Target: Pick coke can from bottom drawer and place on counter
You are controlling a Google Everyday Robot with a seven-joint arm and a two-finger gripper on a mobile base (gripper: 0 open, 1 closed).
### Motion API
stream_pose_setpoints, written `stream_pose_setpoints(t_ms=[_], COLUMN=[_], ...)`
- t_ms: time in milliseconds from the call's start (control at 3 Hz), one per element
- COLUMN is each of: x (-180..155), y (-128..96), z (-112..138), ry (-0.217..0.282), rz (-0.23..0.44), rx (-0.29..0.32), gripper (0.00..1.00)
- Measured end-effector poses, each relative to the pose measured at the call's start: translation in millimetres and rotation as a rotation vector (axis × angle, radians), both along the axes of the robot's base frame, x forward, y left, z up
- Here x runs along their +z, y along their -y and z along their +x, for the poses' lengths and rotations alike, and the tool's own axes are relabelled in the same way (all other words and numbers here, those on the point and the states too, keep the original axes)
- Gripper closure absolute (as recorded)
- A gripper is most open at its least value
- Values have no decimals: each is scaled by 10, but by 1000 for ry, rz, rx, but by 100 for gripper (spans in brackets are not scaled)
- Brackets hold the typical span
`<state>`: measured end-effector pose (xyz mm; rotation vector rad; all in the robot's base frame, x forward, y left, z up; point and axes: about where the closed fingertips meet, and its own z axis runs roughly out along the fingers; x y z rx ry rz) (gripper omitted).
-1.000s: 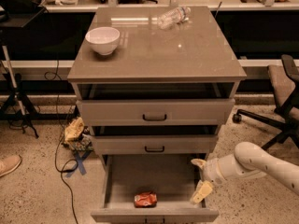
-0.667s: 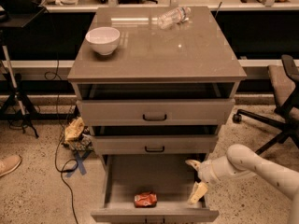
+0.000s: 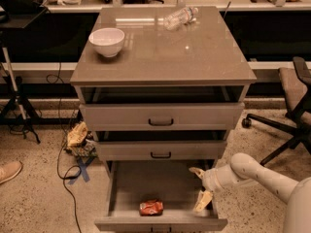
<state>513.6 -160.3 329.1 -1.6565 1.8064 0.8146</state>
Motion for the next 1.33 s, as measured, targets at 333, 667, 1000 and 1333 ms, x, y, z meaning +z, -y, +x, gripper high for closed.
stream_pose_setpoints(t_ms=[333,667,1000,1333], x=[-205,-610,-954,-1183], y=[-72,-330,-654,-902], z=[-9,76,132,217], ry=[-30,-17,32,84], rz=[18,29,47,66], rx=[31,104,161,147], gripper=[0,0,0,0])
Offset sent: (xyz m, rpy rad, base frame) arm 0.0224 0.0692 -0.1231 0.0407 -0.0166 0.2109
